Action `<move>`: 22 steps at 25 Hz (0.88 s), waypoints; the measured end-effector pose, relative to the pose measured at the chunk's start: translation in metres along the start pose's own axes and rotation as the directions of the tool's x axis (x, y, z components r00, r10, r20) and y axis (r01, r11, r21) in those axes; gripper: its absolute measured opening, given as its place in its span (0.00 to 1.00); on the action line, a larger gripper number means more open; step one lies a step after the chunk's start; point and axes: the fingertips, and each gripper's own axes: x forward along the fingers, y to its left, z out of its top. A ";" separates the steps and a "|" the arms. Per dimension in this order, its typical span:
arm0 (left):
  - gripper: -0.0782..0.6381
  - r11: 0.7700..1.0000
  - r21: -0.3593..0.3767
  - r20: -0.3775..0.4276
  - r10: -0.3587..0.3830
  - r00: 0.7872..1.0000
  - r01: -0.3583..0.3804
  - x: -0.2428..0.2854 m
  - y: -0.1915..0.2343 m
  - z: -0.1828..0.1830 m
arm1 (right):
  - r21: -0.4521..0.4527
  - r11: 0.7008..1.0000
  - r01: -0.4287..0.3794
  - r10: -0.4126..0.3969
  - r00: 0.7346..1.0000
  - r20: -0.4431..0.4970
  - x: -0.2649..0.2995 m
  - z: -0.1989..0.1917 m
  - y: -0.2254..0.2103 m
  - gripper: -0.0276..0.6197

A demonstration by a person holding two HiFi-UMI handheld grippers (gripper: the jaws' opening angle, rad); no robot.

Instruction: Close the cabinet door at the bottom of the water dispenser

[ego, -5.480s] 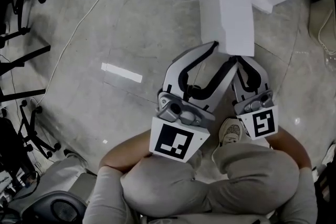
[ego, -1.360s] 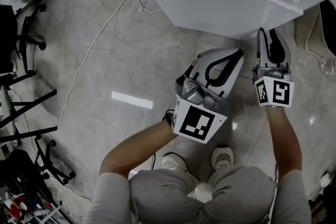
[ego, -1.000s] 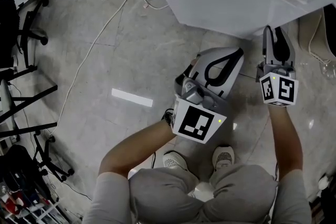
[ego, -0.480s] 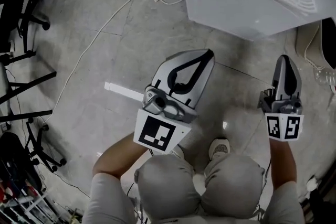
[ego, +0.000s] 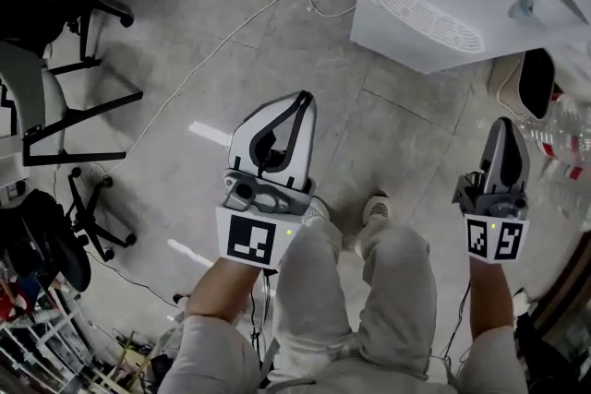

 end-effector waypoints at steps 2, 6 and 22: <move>0.12 1.000 -0.008 -0.016 0.019 1.000 -0.019 -0.005 0.010 0.058 | -0.022 1.000 -0.008 0.008 1.000 -0.017 -0.007 0.058 0.006 0.07; 0.12 0.998 -0.010 -0.037 0.056 0.998 -0.056 -0.015 0.031 0.183 | -0.003 1.000 -0.014 0.014 0.999 -0.051 -0.024 0.177 0.016 0.07; 0.12 0.982 -0.043 0.010 0.186 0.983 -0.185 -0.095 0.059 0.525 | 0.018 0.994 -0.105 0.105 0.994 -0.004 -0.107 0.532 0.051 0.07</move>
